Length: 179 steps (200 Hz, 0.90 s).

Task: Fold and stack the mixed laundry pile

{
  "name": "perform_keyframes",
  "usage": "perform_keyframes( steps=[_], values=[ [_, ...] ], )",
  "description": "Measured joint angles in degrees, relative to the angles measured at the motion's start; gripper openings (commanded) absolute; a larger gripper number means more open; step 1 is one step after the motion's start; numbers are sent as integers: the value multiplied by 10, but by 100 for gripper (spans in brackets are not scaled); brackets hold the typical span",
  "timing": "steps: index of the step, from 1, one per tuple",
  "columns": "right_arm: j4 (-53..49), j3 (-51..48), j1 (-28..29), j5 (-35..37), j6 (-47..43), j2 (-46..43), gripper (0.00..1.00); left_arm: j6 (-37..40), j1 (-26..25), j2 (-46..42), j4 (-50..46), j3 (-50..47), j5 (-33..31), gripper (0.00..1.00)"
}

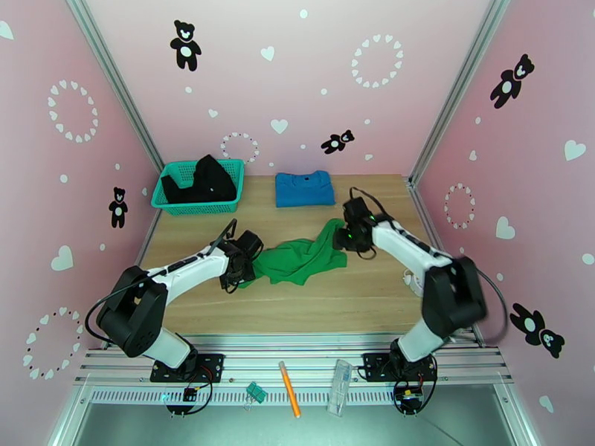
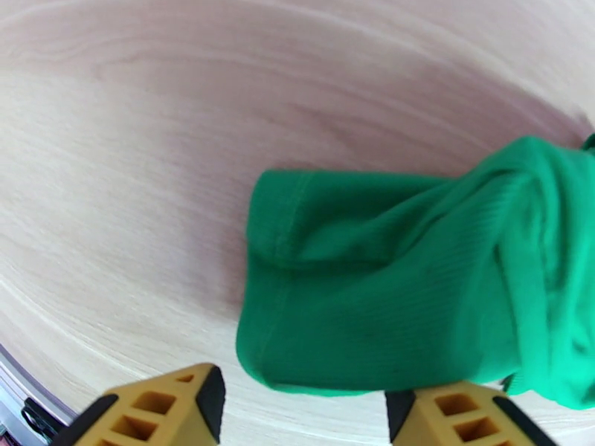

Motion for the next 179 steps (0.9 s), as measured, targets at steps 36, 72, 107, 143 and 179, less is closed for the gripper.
perform_keyframes(
  steps=[36,72,107,143,179],
  values=[
    [37,-64,-2,-18,55,10,49,5,0,-11,-5,9,-4,63],
    [78,-69,-1,-22,89,58,46,5,0,-45,-18,9,-11,63],
    [103,-70,-2,-17,105,93,38,10,0,-73,-33,13,-19,63],
    [121,-68,-4,-17,117,98,0,10,0,-91,-46,15,-22,63],
    [119,-69,-4,-20,106,82,0,10,0,-101,-53,15,-28,63]
  ],
)
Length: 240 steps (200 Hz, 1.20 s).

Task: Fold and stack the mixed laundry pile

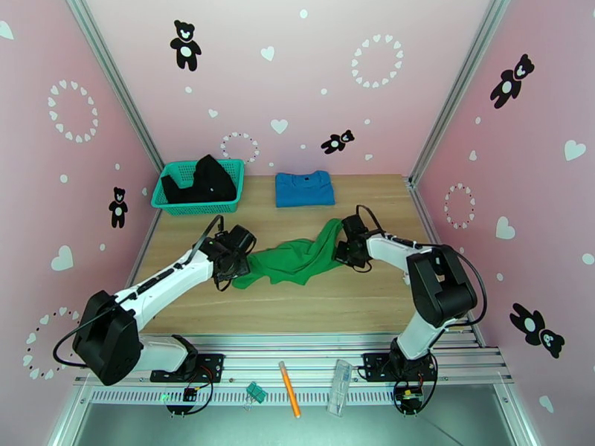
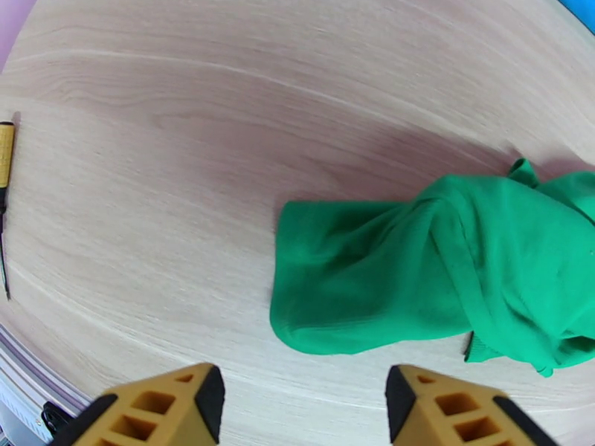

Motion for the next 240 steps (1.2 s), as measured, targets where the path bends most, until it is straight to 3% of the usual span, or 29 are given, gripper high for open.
perform_keyframes(
  steps=[41,80,107,173,240],
  values=[
    [-64,5,-5,23,-23,-142,0,-2,0,1,1,-1,1,57],
    [-116,12,-47,44,-42,-243,0,-11,1,0,17,-28,3,48],
    [-130,2,-67,49,-48,-254,0,-19,4,2,44,-53,26,38],
    [-135,-25,-68,39,-49,-245,0,-47,4,18,135,-129,116,40],
    [-135,-25,-68,33,-49,-245,0,-52,4,61,180,-132,121,40]
  ],
)
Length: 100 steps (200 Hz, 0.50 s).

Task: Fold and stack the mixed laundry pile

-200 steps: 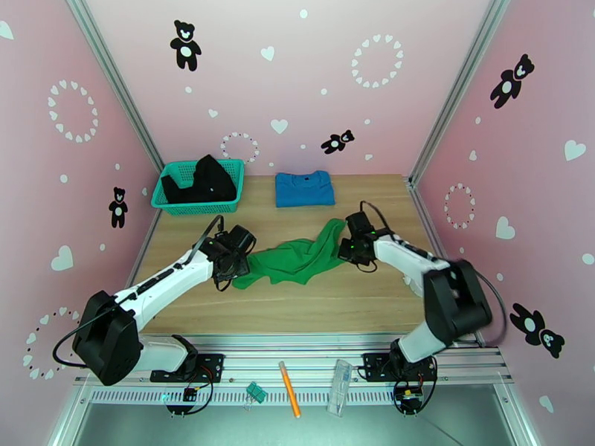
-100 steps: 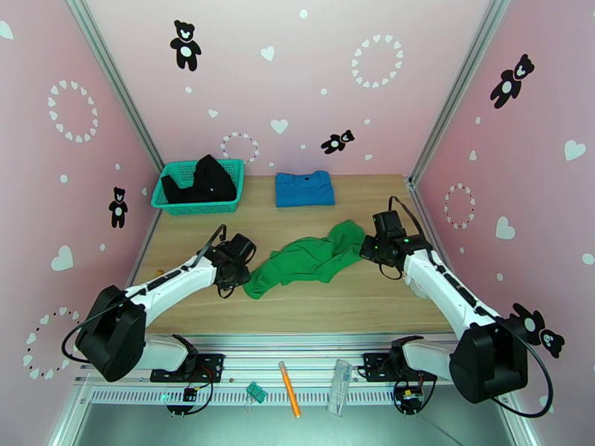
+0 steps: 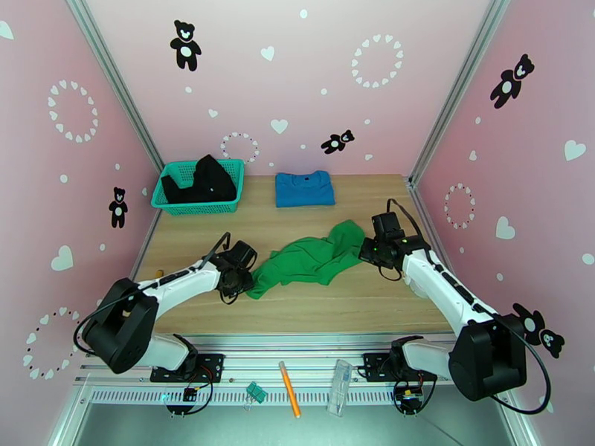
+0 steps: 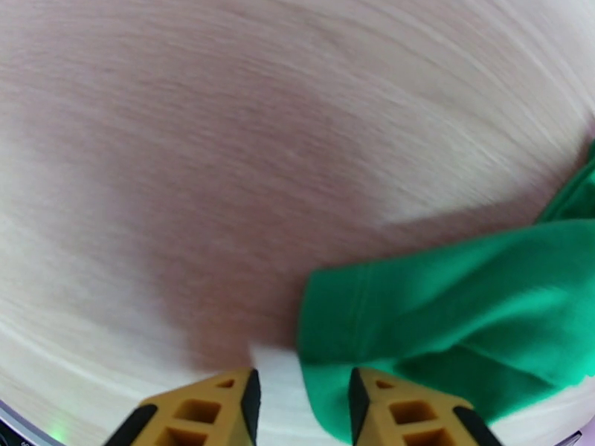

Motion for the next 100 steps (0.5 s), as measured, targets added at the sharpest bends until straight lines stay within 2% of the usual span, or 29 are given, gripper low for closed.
perform_keyframes(
  steps=[100],
  values=[
    [2,-8,0,-12,0,0,0,15,-1,32,-28,29,-15,39]
  ],
)
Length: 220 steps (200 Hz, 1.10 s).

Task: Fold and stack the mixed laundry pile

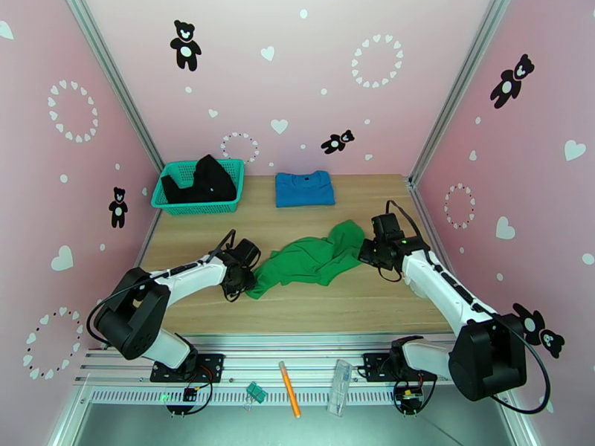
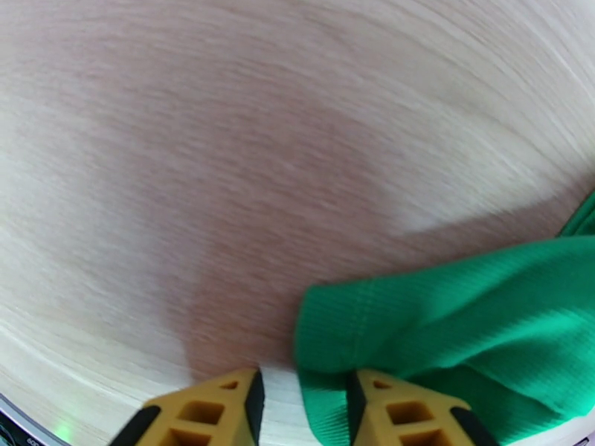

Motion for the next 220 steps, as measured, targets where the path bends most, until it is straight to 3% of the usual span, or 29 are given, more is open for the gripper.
perform_keyframes(
  steps=[36,106,162,194,220],
  values=[
    [2,-1,0,-4,0,0,0,28,2,-5,-5,12,-48,40],
    [5,-4,0,-12,0,0,0,52,2,26,35,16,-50,37],
    [5,-5,0,-14,0,-1,0,60,2,32,57,19,-48,0],
    [3,-4,0,-15,-3,-1,0,61,2,30,51,24,-52,0],
    [-34,23,-4,-9,-26,-2,0,77,2,-7,-17,64,-72,0]
  ],
)
